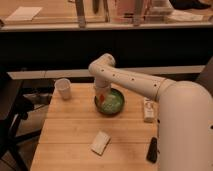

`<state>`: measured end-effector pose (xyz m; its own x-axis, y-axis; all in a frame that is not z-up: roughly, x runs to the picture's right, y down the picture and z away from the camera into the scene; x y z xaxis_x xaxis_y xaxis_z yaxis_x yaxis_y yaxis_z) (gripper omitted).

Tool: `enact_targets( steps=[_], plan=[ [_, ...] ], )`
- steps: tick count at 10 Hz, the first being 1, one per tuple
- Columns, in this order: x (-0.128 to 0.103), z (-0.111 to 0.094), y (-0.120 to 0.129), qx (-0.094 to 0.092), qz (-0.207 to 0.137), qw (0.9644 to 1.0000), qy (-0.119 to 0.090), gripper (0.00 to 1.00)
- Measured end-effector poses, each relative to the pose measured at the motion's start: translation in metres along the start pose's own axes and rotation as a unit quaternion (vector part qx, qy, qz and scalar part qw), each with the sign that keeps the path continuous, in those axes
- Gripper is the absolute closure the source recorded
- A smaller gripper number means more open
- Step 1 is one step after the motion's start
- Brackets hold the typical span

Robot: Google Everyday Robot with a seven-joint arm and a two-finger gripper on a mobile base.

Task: Place the pepper in the ceramic bowl

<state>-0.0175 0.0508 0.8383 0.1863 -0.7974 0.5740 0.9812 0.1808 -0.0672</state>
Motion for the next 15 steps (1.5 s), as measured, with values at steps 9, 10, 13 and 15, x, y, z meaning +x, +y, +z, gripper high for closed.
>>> enact_targets(
  steps=[9, 10, 13, 15],
  plan=[
    [0.004, 0.003, 0.009, 0.003, 0.012, 0.9999, -0.004, 0.99],
    [0.005, 0.003, 0.009, 0.004, 0.013, 0.9999, -0.003, 0.99],
    [0.005, 0.004, 0.011, 0.005, 0.016, 0.9998, -0.005, 0.99],
    [0.006, 0.004, 0.011, 0.005, 0.018, 0.9998, -0.006, 0.99]
  ],
)
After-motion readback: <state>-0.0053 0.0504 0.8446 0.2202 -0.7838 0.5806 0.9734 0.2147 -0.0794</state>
